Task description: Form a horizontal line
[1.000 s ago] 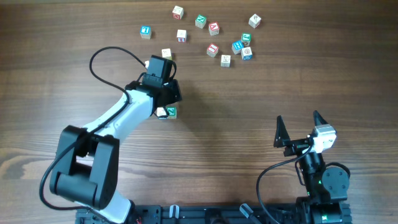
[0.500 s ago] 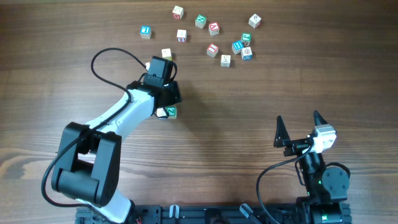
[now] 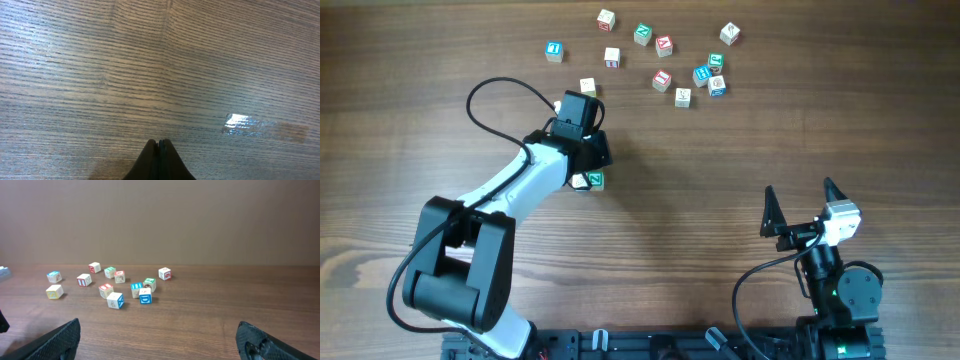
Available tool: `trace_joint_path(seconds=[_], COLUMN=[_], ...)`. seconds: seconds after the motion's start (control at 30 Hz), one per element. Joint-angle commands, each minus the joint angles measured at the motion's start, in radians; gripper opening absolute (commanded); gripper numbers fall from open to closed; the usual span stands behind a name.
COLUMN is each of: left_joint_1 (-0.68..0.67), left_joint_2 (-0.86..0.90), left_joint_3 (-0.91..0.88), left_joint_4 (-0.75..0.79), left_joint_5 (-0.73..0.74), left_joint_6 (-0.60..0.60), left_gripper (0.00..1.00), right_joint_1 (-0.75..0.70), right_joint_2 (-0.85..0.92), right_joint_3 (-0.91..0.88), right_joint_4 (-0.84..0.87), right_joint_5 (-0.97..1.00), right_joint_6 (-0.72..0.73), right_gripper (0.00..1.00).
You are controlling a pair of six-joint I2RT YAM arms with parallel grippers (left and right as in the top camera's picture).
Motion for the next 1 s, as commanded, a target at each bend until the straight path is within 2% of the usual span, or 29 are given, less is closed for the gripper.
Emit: trace_joint_path(seconds=[0.0,0.97], left_joint_1=[-0.003,-0.003], left_joint_2=[0.01,0.01], left_joint_3=[-0.001,-0.001], left_joint_4=[0.0,-0.039], left_joint_5=[-0.013,0.01], left_joint_6=[0.008,0.008], left_gripper=[0.04,0.04], right_joint_1=[-0.004,-0.004], right_joint_2=[-0.008,-0.008], right_joint_3=[-0.001,-0.001], right_joint_4=[0.006,0.006], right_joint_5=[-0.012,-0.012], right_joint_6=[-0.009,-0.01], right_gripper=[1.0,1.0])
